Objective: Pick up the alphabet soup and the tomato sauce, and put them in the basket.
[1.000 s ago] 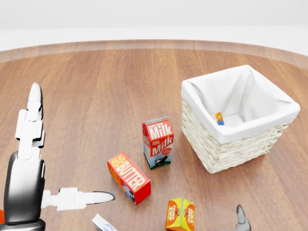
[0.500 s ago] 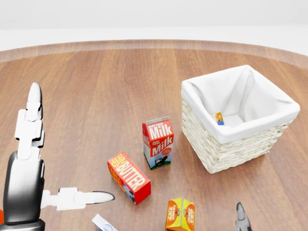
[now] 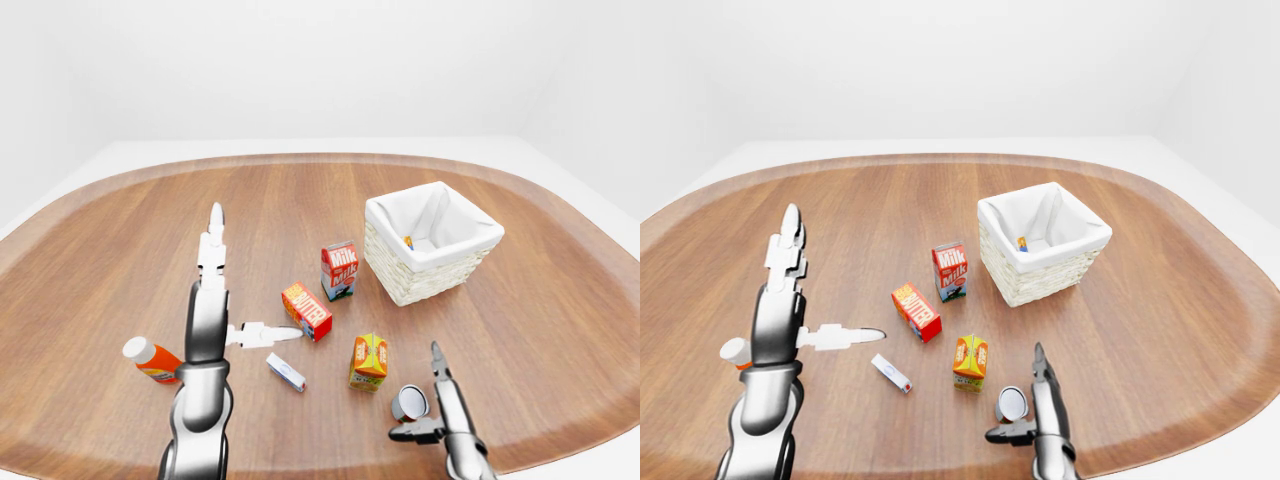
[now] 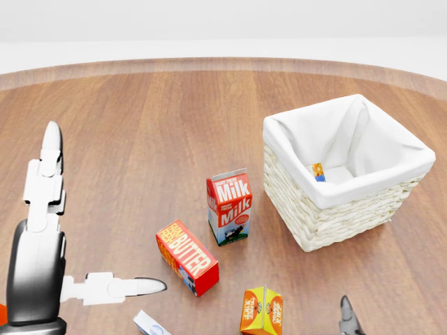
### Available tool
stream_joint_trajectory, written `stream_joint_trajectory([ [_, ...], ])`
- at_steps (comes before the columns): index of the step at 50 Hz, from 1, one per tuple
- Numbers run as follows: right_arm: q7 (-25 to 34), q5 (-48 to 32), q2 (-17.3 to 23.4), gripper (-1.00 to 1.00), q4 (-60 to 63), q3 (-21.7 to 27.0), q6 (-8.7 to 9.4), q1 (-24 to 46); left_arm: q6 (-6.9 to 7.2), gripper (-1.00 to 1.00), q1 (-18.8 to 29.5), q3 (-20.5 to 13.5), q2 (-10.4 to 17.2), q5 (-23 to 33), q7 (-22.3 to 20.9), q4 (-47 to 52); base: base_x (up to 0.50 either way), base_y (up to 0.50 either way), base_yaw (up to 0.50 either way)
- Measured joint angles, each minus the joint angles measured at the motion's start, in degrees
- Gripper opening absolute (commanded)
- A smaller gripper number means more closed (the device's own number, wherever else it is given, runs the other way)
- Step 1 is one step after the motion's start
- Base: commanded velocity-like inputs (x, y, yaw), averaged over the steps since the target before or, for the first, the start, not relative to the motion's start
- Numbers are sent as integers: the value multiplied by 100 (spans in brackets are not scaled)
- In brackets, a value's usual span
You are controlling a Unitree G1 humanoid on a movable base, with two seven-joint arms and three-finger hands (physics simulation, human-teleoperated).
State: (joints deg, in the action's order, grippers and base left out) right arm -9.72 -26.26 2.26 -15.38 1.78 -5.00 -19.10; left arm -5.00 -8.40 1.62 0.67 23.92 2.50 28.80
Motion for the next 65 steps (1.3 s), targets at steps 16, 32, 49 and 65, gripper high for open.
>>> stream_joint_trajectory([
  [16, -124, -113, 13, -84, -116, -129, 0, 37, 0, 100, 4, -5, -1, 0, 1, -17, 0, 0, 0],
  [32, 65, -128, 3, -100, 212, -298, 1, -162, 0, 100, 5, -6, -1, -1, 1, -21, 0, 0, 0],
  [49, 200, 34, 73, -100, 1673, -673, 0, -1007, 0, 100, 5, -6, -1, -1, 0, -22, 0, 0, 0],
  [65, 132, 32, 184, -100, 2334, -806, 0, -1375, 0, 100, 5, -6, -1, 0, 0, -22, 0, 0, 0],
])
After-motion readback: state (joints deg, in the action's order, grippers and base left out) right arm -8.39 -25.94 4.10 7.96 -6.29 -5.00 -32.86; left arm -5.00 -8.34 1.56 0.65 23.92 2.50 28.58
